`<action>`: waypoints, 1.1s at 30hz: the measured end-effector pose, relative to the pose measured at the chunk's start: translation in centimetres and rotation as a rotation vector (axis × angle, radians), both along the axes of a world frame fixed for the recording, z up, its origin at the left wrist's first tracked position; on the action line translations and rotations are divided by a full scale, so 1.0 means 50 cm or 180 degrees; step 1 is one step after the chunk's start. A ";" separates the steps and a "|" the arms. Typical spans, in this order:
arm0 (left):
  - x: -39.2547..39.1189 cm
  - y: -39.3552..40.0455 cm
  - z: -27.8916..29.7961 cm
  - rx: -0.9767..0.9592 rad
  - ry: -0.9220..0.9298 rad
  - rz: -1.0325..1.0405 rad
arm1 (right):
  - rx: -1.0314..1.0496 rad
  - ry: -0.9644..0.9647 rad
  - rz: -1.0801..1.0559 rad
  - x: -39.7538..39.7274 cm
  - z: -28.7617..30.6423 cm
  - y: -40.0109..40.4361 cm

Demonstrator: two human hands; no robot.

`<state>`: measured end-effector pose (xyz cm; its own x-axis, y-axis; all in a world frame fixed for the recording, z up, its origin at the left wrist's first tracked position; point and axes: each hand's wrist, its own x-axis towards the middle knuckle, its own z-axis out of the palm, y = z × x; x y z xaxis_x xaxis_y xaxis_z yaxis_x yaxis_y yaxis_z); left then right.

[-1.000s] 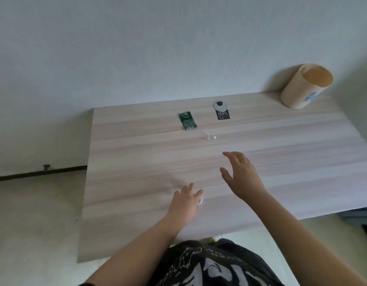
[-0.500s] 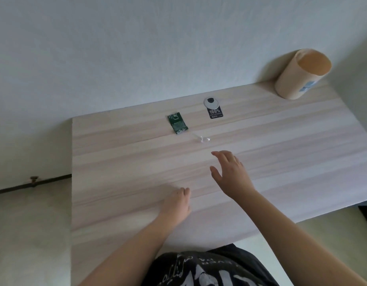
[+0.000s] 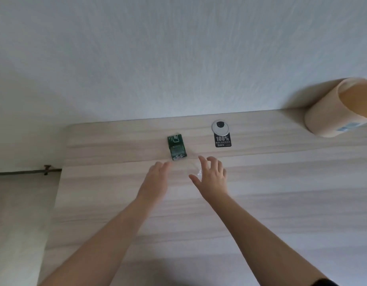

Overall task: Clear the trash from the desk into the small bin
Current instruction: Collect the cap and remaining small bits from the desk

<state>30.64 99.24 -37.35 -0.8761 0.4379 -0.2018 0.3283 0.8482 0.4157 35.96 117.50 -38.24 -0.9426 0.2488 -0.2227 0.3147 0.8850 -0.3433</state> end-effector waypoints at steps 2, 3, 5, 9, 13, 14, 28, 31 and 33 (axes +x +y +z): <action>-0.041 0.032 0.001 0.0113 0.0079 0.0143 | 0.0038 -0.0082 -0.0005 -0.015 -0.021 -0.001; -0.058 0.046 0.000 0.0132 0.0135 0.0207 | 0.0002 -0.0148 -0.0014 -0.018 -0.031 -0.001; -0.089 0.075 -0.007 -0.0004 0.0233 0.0348 | -0.0109 -0.0245 -0.0016 -0.015 -0.048 0.004; -0.130 0.114 -0.033 -0.0432 -0.0118 0.0378 | -0.0644 -0.0138 -0.0121 0.008 -0.079 0.032; -0.159 0.130 -0.067 -0.0988 -0.0278 0.0191 | -0.0988 0.0177 -0.0035 0.023 -0.085 0.068; -0.166 0.135 -0.075 -0.1075 -0.0289 0.0218 | -0.1032 0.0264 0.0003 0.029 -0.085 0.074; -0.069 0.079 -0.092 -0.1147 0.0218 -0.0029 | -0.1234 0.0257 -0.0734 0.093 -0.018 0.067; -0.030 0.047 -0.083 -0.1234 -0.0119 -0.0066 | -0.0991 0.0154 -0.0850 0.130 0.013 0.067; 0.000 0.031 -0.060 -0.1217 -0.0310 -0.0161 | -0.0811 0.0031 -0.0830 0.162 0.032 0.056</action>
<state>30.63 100.78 -40.37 -0.8241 0.3573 -0.4396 0.3482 0.9316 0.1043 44.07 120.28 -36.65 -0.8571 0.4189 -0.2999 0.5143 0.6610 -0.5465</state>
